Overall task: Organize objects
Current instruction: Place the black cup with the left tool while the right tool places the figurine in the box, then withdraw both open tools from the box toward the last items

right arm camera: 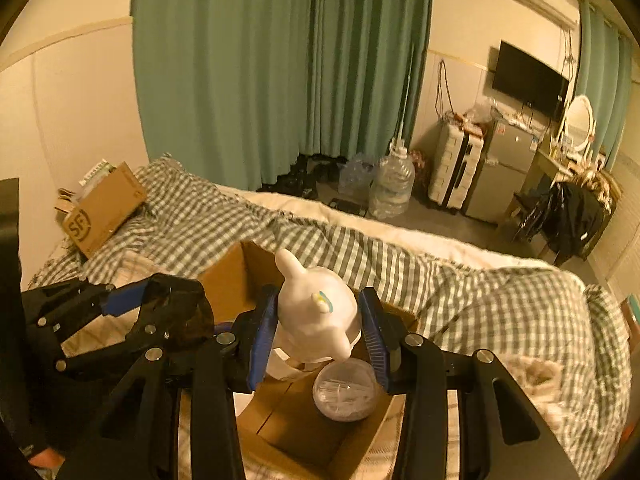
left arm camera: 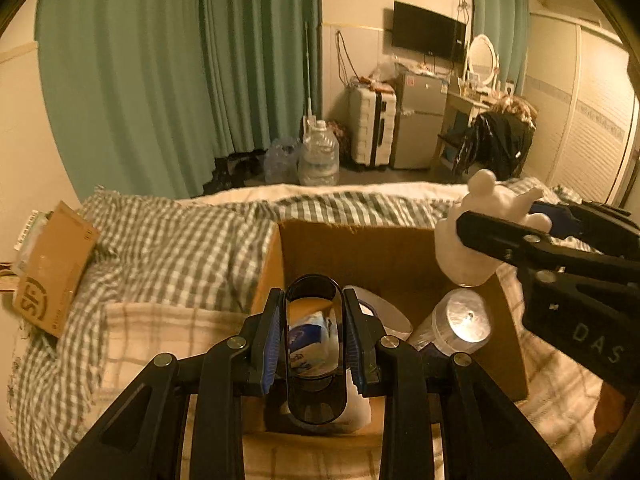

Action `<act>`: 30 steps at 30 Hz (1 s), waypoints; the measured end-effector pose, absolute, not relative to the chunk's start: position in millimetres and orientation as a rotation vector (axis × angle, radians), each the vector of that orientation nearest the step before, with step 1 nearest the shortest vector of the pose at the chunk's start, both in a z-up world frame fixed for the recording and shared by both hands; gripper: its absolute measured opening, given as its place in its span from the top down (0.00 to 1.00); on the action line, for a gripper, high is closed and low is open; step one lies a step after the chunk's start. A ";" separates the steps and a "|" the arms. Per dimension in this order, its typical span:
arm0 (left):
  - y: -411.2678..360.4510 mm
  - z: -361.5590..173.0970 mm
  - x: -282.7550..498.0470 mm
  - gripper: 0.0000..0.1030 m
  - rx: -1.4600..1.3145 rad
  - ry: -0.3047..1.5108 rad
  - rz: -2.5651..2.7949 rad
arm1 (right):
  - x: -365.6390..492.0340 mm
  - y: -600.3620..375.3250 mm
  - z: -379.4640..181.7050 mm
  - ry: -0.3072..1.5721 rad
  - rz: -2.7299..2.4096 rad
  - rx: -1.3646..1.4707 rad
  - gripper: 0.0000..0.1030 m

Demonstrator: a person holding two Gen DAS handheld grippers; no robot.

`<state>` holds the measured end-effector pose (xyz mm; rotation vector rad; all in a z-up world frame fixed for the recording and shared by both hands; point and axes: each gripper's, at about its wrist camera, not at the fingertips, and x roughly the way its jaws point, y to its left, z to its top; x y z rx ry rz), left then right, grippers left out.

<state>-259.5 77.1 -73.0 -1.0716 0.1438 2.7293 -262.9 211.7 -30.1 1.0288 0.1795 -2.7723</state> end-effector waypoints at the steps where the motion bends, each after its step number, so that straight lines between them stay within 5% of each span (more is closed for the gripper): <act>1: 79.4 -75.7 -261.6 0.72 -1.076 0.145 2.724 | -267.4 213.7 -37.3 0.167 -2.767 1.044 0.60; 8: 89.3 -88.1 -262.5 0.70 -1.092 0.160 2.705 | -272.4 235.7 -53.6 0.045 -2.763 1.054 0.60; 10: 86.7 -86.4 -259.7 0.66 -1.101 0.153 2.692 | -270.0 242.0 -47.4 0.025 -2.787 1.033 0.46; 11: 85.2 -83.8 -257.2 0.48 -1.100 0.148 2.692 | -265.5 246.6 -42.3 0.000 -2.801 1.016 0.33; 12: 83.6 -78.9 -254.0 0.25 -1.090 0.144 2.703 | -259.9 250.3 -37.9 -0.026 -2.804 1.008 0.31; 14: 78.2 -67.4 -243.2 0.15 -1.034 0.125 2.740 | -250.2 254.7 -31.4 -0.059 -2.805 1.003 0.31; 30: 9.7 -17.5 -132.1 0.08 -0.899 0.013 2.875 | -104.9 248.0 17.8 0.082 -2.920 0.945 0.28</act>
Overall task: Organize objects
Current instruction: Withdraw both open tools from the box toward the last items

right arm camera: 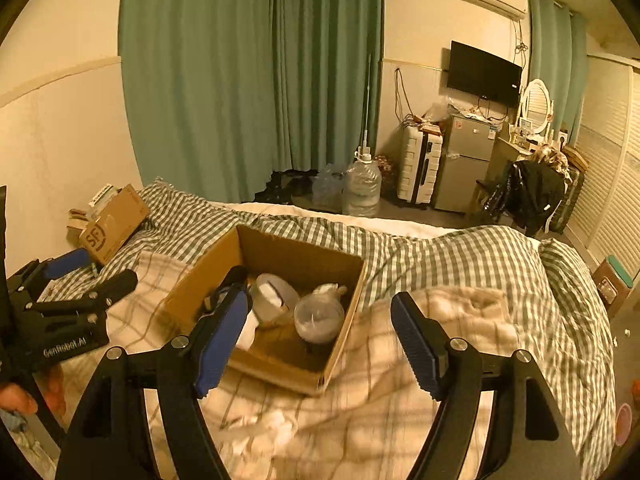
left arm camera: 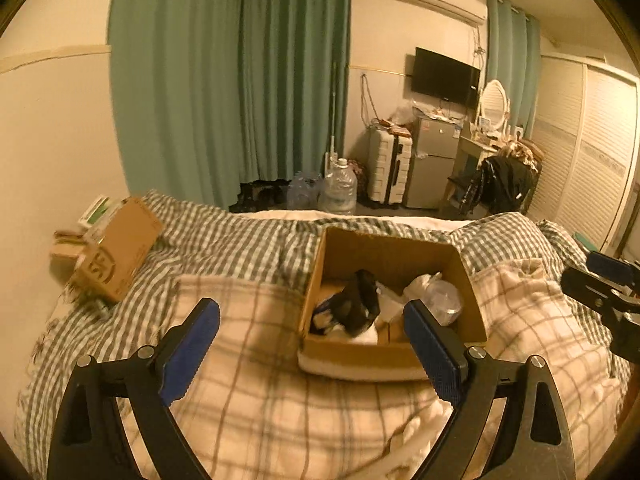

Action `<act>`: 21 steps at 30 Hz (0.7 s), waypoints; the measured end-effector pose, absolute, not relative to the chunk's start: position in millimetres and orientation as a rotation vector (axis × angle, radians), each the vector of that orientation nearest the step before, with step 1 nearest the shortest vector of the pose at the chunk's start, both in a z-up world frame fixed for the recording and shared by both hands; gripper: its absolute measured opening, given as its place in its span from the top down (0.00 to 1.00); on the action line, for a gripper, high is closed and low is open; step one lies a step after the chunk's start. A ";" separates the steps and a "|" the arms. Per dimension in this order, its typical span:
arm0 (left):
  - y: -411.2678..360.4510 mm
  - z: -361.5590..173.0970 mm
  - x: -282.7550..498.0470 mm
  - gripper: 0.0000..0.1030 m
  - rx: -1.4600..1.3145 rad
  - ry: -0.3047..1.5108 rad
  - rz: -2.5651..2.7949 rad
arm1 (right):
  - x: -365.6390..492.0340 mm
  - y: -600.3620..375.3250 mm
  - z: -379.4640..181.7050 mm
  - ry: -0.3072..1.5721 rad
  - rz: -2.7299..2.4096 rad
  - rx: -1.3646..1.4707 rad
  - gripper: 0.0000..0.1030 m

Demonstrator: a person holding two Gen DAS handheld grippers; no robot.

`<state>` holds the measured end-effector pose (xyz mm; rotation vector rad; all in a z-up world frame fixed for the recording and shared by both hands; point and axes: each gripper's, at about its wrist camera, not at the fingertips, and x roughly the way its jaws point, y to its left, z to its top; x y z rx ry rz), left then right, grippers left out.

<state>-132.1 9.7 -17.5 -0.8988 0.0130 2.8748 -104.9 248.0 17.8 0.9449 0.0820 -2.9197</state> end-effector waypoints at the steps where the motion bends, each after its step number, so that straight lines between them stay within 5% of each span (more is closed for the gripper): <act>1: 7.6 -20.1 -127.2 0.08 -0.898 0.010 2.880 | -97.8 247.3 16.3 0.088 -2.920 0.945 0.28; 21: 49.5 -151.2 -86.5 0.08 -1.191 0.231 2.612 | -86.8 233.7 -96.7 0.120 -2.786 1.262 0.28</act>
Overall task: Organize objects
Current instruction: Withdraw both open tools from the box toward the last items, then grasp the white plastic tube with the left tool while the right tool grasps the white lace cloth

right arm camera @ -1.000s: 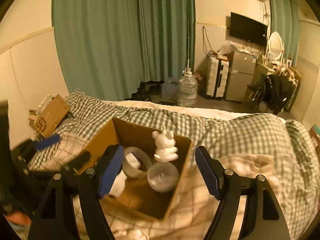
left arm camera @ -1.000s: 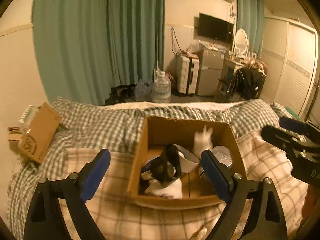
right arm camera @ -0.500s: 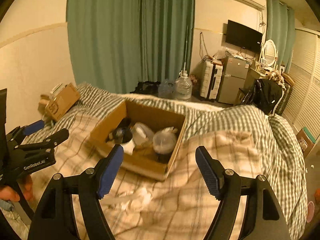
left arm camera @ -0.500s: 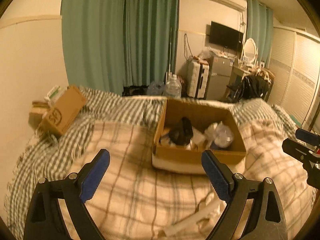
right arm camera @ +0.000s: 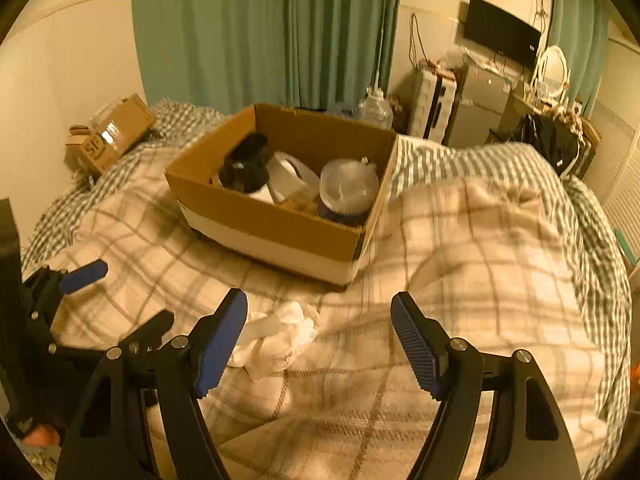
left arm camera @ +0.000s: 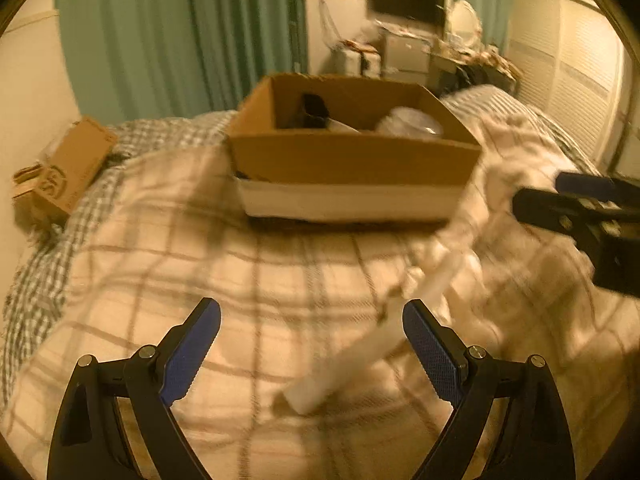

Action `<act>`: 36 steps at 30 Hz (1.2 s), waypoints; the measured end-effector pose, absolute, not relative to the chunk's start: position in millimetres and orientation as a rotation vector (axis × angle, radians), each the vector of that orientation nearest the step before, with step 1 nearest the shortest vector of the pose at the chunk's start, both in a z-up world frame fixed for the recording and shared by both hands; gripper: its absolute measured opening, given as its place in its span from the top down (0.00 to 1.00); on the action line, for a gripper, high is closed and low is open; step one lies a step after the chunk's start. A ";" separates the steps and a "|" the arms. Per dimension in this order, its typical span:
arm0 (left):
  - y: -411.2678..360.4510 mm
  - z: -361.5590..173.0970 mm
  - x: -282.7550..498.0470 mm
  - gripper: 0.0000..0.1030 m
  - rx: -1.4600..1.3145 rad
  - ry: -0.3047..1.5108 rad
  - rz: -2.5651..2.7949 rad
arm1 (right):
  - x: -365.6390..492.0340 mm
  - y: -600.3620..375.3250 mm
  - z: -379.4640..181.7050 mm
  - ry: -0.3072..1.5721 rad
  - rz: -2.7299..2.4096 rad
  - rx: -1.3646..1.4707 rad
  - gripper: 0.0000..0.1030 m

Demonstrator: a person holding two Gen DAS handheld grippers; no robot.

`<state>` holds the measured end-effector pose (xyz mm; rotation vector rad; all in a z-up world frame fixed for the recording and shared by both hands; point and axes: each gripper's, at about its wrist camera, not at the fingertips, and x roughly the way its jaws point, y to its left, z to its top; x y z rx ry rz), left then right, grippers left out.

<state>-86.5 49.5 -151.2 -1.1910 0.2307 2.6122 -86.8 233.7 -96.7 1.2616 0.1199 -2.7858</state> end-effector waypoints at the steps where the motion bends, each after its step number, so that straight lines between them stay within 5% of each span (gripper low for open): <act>1: 52.9 -154.4 -85.9 0.08 -1.200 0.241 2.579 | -87.5 232.7 -97.8 0.116 -2.785 1.266 0.28; 4: 70.8 -169.2 -86.8 0.11 -1.268 0.327 2.472 | -88.9 233.4 -100.0 0.109 -2.782 1.278 0.28; 8: 78.9 -190.5 -96.8 0.73 -1.405 0.363 2.374 | -88.9 230.5 -102.5 0.120 -2.782 1.288 0.28; 11: 74.3 -183.5 -91.8 0.85 -1.374 0.306 2.369 | -89.7 228.8 -103.3 0.127 -2.780 1.295 0.28; 25: 23.8 -128.0 -92.7 0.87 -1.200 0.098 2.622 | -100.8 206.8 -117.0 0.156 -2.690 1.298 0.27; 27: 14.3 -128.7 -101.6 0.87 -1.209 0.062 2.650 | -106.2 195.7 -126.6 0.194 -2.658 1.324 0.08; 36: 6.1 -144.2 -110.6 0.87 -1.264 0.023 2.653 | -133.1 177.5 -188.0 0.302 -2.501 1.591 0.07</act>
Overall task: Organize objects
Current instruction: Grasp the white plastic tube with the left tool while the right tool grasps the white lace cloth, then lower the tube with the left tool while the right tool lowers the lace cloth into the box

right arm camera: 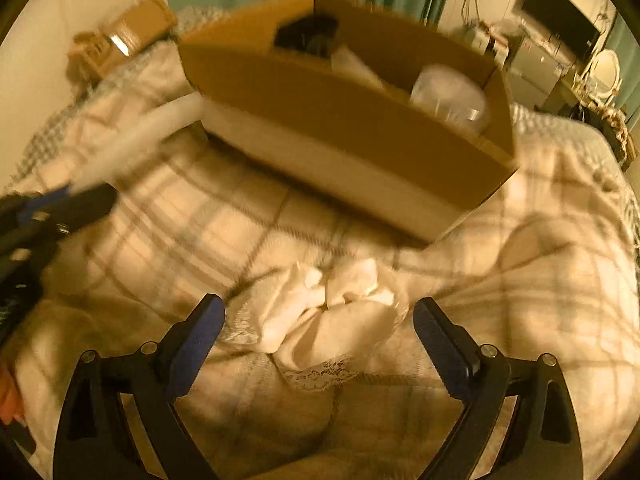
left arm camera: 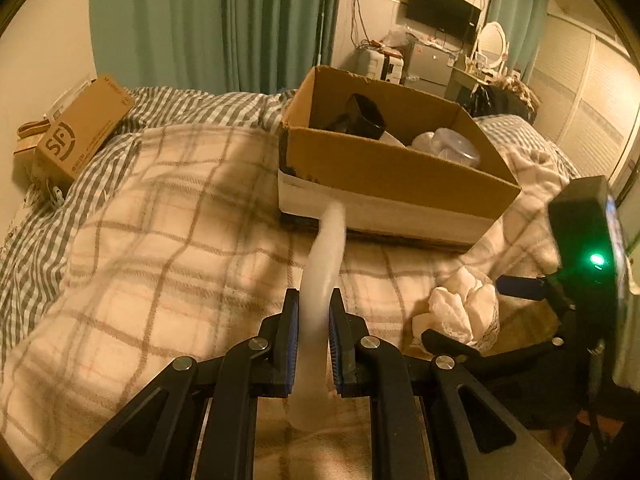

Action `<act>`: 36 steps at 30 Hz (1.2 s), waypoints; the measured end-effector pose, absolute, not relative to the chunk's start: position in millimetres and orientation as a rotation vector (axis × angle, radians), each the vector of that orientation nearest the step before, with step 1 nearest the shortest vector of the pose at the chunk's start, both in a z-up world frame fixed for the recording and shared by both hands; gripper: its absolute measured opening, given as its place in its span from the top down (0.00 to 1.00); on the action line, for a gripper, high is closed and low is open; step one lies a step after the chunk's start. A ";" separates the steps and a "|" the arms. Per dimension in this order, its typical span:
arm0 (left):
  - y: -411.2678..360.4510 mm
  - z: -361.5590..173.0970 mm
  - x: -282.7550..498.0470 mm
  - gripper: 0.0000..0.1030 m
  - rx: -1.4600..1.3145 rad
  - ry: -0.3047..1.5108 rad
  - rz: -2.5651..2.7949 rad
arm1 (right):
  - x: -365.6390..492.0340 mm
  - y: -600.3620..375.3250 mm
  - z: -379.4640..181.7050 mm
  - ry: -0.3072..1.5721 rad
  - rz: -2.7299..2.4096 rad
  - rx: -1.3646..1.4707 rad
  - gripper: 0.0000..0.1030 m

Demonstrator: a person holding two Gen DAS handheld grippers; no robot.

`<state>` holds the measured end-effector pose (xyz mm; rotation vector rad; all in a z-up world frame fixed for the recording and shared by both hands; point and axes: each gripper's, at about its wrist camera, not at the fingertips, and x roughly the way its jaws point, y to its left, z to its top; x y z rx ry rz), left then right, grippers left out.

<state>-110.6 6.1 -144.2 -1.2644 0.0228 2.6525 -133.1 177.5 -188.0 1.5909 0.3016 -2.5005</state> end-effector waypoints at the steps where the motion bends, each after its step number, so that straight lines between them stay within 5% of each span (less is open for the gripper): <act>1: 7.0 -144.9 -109.9 0.87 -1.263 0.030 2.653 | -135.3 179.0 -191.9 0.288 -2.487 1.614 0.07; 5: 9.7 -145.9 -107.1 0.87 -1.262 0.033 2.647 | -135.6 180.0 -194.3 0.289 -2.486 1.629 0.19; 7: 8.3 -146.6 -106.0 0.87 -1.271 0.003 2.637 | -134.4 178.8 -195.5 0.301 -2.476 1.635 0.32; 9: 6.8 -146.6 -104.3 0.87 -1.281 -0.019 2.635 | -131.1 178.1 -195.3 0.300 -2.461 1.634 0.66; 12: 6.5 -142.2 -100.4 0.87 -1.279 -0.031 2.644 | -118.5 178.4 -178.8 0.313 -2.527 1.546 0.76; 24: 11.0 -86.9 -93.6 0.87 -1.198 -0.036 2.664 | -79.0 191.5 -86.5 0.168 -2.651 1.211 0.80; 36: 38.6 -16.2 -155.5 0.87 -1.046 0.021 2.690 | -127.2 212.5 12.2 0.175 -2.753 0.986 0.80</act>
